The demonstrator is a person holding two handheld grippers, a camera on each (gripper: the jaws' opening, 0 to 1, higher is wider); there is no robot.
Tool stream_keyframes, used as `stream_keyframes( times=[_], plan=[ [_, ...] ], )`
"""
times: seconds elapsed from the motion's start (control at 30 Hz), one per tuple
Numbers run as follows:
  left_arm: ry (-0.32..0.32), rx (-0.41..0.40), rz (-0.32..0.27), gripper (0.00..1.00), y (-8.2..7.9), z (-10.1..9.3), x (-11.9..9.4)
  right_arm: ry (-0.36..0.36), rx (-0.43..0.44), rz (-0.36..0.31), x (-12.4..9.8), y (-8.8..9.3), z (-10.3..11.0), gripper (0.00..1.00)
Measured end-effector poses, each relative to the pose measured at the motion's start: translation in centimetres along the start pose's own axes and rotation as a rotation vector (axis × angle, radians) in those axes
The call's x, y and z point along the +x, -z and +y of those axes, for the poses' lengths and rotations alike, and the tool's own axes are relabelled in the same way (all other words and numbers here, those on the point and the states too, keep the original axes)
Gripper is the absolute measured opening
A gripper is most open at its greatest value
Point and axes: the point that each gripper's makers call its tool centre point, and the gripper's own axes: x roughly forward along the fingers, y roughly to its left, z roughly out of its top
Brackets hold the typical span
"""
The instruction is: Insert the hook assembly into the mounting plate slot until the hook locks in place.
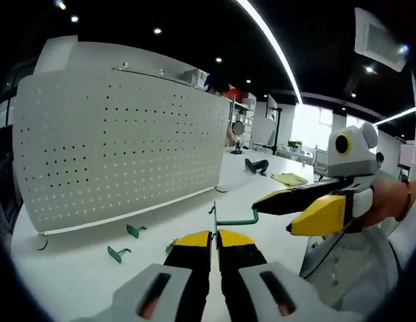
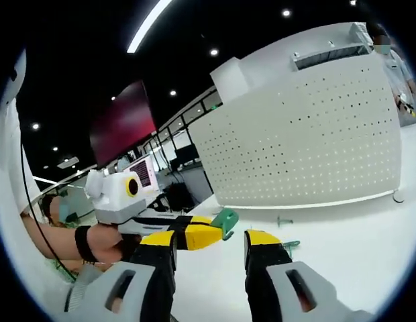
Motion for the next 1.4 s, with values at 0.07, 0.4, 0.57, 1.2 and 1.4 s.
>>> stream_keyframes(
  times=[0.07, 0.4, 0.57, 1.2, 1.4],
  plan=[
    [0.007, 0.004, -0.008, 0.03, -0.2, -0.2, 0.0, 0.008, 0.024, -0.007, 0.0, -0.1, -0.2, 0.35],
    [0.034, 0.004, -0.025, 0.03, -0.7, -1.2, 0.1, 0.041, 0.133, -0.009, -0.4, 0.2, -1.4, 0.16],
    [0.049, 0.018, -0.037, 0.03, -1.0, -1.8, 0.2, 0.035, 0.139, -0.015, -0.3, 0.2, -1.0, 0.12],
    [0.057, 0.039, -0.114, 0.03, -2.1, -2.9, 0.0, 0.039, 0.211, -0.054, -0.3, -0.6, -1.1, 0.03],
    [0.061, 0.048, -0.128, 0.04, -2.0, -3.0, 0.0, 0.049, 0.259, -0.053, -0.4, -0.7, -1.0, 0.02]
  ],
)
